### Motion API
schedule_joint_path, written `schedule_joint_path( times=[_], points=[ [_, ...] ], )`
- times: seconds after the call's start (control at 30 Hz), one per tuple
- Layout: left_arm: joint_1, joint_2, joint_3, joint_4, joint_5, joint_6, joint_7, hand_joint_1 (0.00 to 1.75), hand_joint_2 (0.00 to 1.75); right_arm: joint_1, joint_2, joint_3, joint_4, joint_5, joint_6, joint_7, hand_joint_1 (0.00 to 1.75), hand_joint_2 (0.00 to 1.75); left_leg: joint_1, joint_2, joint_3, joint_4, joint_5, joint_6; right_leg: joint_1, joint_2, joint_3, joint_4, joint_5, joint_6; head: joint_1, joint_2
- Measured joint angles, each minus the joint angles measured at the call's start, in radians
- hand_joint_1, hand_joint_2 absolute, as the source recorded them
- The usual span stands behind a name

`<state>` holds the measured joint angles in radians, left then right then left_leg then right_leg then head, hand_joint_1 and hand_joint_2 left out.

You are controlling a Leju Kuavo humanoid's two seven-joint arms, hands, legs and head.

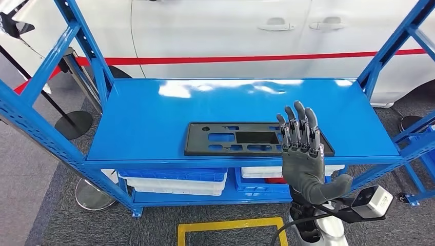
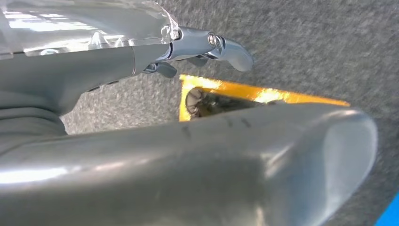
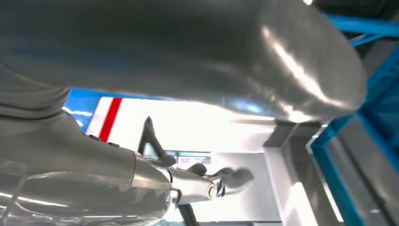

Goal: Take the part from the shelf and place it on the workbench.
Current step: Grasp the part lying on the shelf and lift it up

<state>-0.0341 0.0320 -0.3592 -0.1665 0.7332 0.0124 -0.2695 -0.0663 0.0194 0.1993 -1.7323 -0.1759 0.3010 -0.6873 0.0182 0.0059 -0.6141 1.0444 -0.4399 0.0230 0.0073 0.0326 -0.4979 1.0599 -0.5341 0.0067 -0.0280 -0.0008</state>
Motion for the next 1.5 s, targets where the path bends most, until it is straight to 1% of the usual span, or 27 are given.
schedule_joint_path(
  times=[0.07,0.13,0.17,0.2,0.23,0.33,0.37,0.4,0.5,0.53,0.57,0.63,0.67,0.7,0.73,0.8,0.87,0.97,1.03,1.07,1.13,1.17,1.2,1.23,1.33,1.4,1.5],
  points=[
    [0.000,0.001,0.000,0.000,0.000,0.001,-0.002,0.00,0.00,-0.002,0.000,0.001,0.002,0.000,0.000,0.000,0.00,0.00,0.002,0.000,0.019,-0.007,-0.011,0.006,-0.006,-0.015,-0.063,0.101,-0.019,0.014,0.003,0.000],
    [0.001,0.001,0.000,0.000,-0.002,0.003,-0.002,0.00,0.00,0.000,0.000,0.001,0.005,0.000,0.000,-0.001,0.00,0.00,0.002,0.000,0.038,-0.010,-0.026,0.007,-0.013,-0.024,-0.151,0.208,-0.068,0.025,0.005,0.000],
    [0.001,0.001,0.000,0.000,-0.005,0.004,-0.003,0.00,0.00,0.002,0.000,0.001,0.007,0.000,0.000,-0.001,0.00,0.00,0.002,0.000,0.050,-0.010,-0.034,0.006,-0.016,-0.025,-0.182,0.231,-0.087,0.027,0.005,0.000],
    [0.002,0.001,0.000,0.000,-0.008,0.007,-0.003,0.00,0.00,0.005,0.000,0.001,0.008,0.002,0.000,0.000,0.00,0.00,0.002,0.000,0.063,-0.010,-0.044,0.005,-0.017,-0.027,-0.198,0.224,-0.088,0.026,0.005,0.000],
    [0.002,0.001,-0.001,0.000,-0.011,0.010,-0.003,0.00,0.00,0.007,0.000,0.001,0.008,0.004,0.000,0.001,0.00,0.00,0.002,-0.001,0.079,-0.010,-0.056,0.003,-0.017,-0.027,-0.199,0.185,-0.064,0.022,0.005,0.000],
    [0.002,-0.001,-0.001,0.001,-0.013,0.021,-0.004,0.00,0.00,0.013,0.000,0.001,0.011,0.013,0.000,0.013,0.00,1.31,0.000,-0.004,0.118,-0.012,-0.087,-0.005,-0.006,-0.027,-0.174,0.019,0.092,0.000,0.005,0.000],
    [0.001,-0.002,-0.001,0.001,-0.013,0.024,-0.003,0.00,0.00,0.015,0.000,0.000,0.015,0.016,0.000,0.020,0.00,1.75,-0.001,-0.005,0.123,-0.016,-0.095,-0.010,-0.001,-0.027,-0.170,-0.008,0.126,-0.008,0.005,0.000],
    [0.000,-0.003,-0.001,0.002,-0.013,0.026,-0.002,0.00,0.00,0.015,0.000,-0.001,0.019,0.020,0.000,0.027,0.00,1.75,-0.002,-0.006,0.129,-0.015,-0.096,-0.017,0.002,-0.026,-0.167,-0.021,0.139,-0.015,0.004,0.000],
    [0.001,-0.004,-0.002,0.002,-0.011,0.036,0.006,0.00,0.00,0.015,-0.002,-0.009,0.036,0.051,-0.011,0.037,0.00,1.75,-0.002,-0.005,0.141,-0.002,-0.102,-0.032,-0.001,-0.023,-0.137,-0.047,0.135,-0.028,0.005,0.000],
    [0.001,-0.004,-0.002,0.002,-0.011,0.040,0.009,0.00,0.00,0.015,-0.003,-0.011,0.045,0.073,-0.023,0.038,0.00,1.75,-0.001,-0.005,0.131,0.023,-0.119,-0.034,-0.003,-0.022,-0.126,-0.054,0.133,-0.032,0.005,0.000],
    [0.001,-0.005,-0.002,0.002,-0.010,0.043,0.011,0.00,0.00,0.014,-0.005,-0.014,0.054,0.097,-0.038,0.037,0.00,1.75,0.000,-0.005,0.108,0.067,-0.145,-0.034,-0.004,-0.022,-0.118,-0.058,0.130,-0.036,0.004,0.000],
    [0.000,-0.005,-0.002,0.002,-0.007,0.048,0.015,0.00,0.00,0.014,-0.012,-0.017,0.072,0.142,-0.063,0.034,0.00,1.75,0.000,-0.005,0.033,0.185,-0.201,-0.037,-0.001,-0.022,-0.113,-0.058,0.122,-0.044,0.004,0.000],
    [0.000,-0.005,-0.002,0.002,-0.006,0.050,0.015,0.00,0.00,0.014,-0.017,-0.019,0.079,0.155,-0.071,0.033,0.00,1.75,0.000,-0.005,0.000,0.226,-0.212,-0.040,0.001,-0.020,-0.111,-0.057,0.118,-0.045,0.004,0.000],
    [0.000,-0.005,-0.002,0.002,-0.004,0.050,0.015,0.00,0.00,0.014,-0.021,-0.021,0.085,0.163,-0.075,0.033,0.00,1.75,0.000,-0.005,-0.017,0.233,-0.201,-0.041,0.002,-0.018,-0.108,-0.056,0.113,-0.045,0.004,0.000],
    [0.002,-0.005,-0.002,0.002,-0.003,0.051,0.016,0.00,0.00,0.015,-0.025,-0.022,0.090,0.169,-0.079,0.033,0.00,1.75,0.000,-0.005,-0.015,0.203,-0.167,-0.043,0.002,-0.016,-0.103,-0.053,0.108,-0.044,0.004,0.000],
    [0.004,-0.005,-0.002,0.002,0.001,0.050,0.017,0.00,0.00,0.015,-0.033,-0.024,0.097,0.200,-0.097,0.033,0.00,1.75,0.000,-0.006,0.017,0.088,-0.078,-0.041,0.001,-0.012,-0.092,-0.046,0.096,-0.038,0.004,0.000],
    [0.005,-0.004,-0.002,0.003,0.006,0.049,0.018,0.00,0.00,0.015,-0.048,-0.025,0.100,0.264,-0.125,0.035,0.00,1.75,-0.005,-0.008,0.036,0.012,-0.045,-0.031,0.001,-0.011,-0.094,-0.035,0.087,-0.029,0.003,0.000],
    [0.004,-0.006,-0.001,0.003,0.014,0.046,0.018,0.00,0.00,0.019,-0.080,-0.022,0.096,0.378,-0.158,0.035,0.00,1.75,-0.006,-0.007,0.037,-0.002,-0.036,-0.009,0.002,-0.012,-0.098,-0.027,0.080,-0.015,0.002,0.000],
    [0.005,-0.008,-0.001,0.003,0.020,0.045,0.018,0.00,0.00,0.025,-0.103,-0.020,0.086,0.443,-0.180,0.032,0.00,1.75,-0.001,-0.004,0.043,-0.009,-0.030,0.002,0.001,-0.016,-0.107,0.001,0.057,-0.002,0.006,0.000],
    [0.005,-0.010,-0.001,0.003,0.022,0.042,0.018,0.00,0.00,0.029,-0.115,-0.019,0.080,0.470,-0.193,0.029,0.00,1.75,0.002,-0.002,0.045,-0.013,-0.029,0.006,-0.002,-0.018,-0.125,0.041,0.031,0.006,0.008,0.000],
    [0.005,-0.010,-0.001,0.003,0.023,0.038,0.017,0.00,0.00,0.048,-0.136,-0.019,0.068,0.506,-0.216,0.018,0.00,1.75,0.002,-0.002,0.046,-0.014,-0.029,0.009,-0.011,-0.022,-0.186,0.168,-0.028,0.020,0.011,0.000],
    [0.005,-0.010,-0.001,0.003,0.023,0.035,0.018,0.00,0.00,0.063,-0.144,-0.020,0.060,0.519,-0.226,0.013,0.00,1.75,0.002,-0.002,0.046,-0.013,-0.030,0.009,-0.015,-0.023,-0.213,0.220,-0.043,0.025,0.011,0.000],
    [0.006,-0.011,-0.001,0.003,0.023,0.034,0.018,0.00,0.00,0.079,-0.152,-0.023,0.050,0.529,-0.234,0.007,0.00,1.75,0.002,-0.002,0.047,-0.013,-0.032,0.009,-0.018,-0.024,-0.226,0.241,-0.040,0.028,0.011,0.000],
    [0.007,-0.012,-0.001,0.003,0.023,0.032,0.018,0.00,0.00,0.095,-0.159,-0.029,0.038,0.541,-0.240,0.002,0.00,1.75,0.002,-0.002,0.050,-0.013,-0.033,0.009,-0.021,-0.025,-0.218,0.221,-0.017,0.029,0.011,0.000],
    [0.006,-0.015,-0.001,0.003,0.023,0.025,0.018,0.00,0.00,0.130,-0.189,-0.054,-0.004,0.594,-0.247,-0.005,0.00,1.75,0.001,-0.003,0.059,-0.014,-0.040,0.002,-0.019,-0.032,-0.124,0.025,0.076,0.023,0.011,0.000],
    [0.005,-0.017,-0.001,0.003,0.023,0.022,0.018,0.00,0.00,0.147,-0.207,-0.068,-0.025,0.618,-0.247,-0.005,0.00,1.75,0.000,-0.002,0.061,-0.016,-0.043,-0.008,-0.012,-0.033,-0.094,-0.039,0.088,0.013,0.011,0.000],
    [0.004,-0.019,-0.001,0.003,0.023,0.017,0.018,0.00,0.00,0.167,-0.223,-0.081,-0.049,0.650,-0.248,-0.005,0.00,1.75,-0.001,0.001,0.065,-0.016,-0.050,-0.026,-0.012,-0.029,-0.088,-0.054,0.092,-0.004,0.010,0.000]
  ],
)
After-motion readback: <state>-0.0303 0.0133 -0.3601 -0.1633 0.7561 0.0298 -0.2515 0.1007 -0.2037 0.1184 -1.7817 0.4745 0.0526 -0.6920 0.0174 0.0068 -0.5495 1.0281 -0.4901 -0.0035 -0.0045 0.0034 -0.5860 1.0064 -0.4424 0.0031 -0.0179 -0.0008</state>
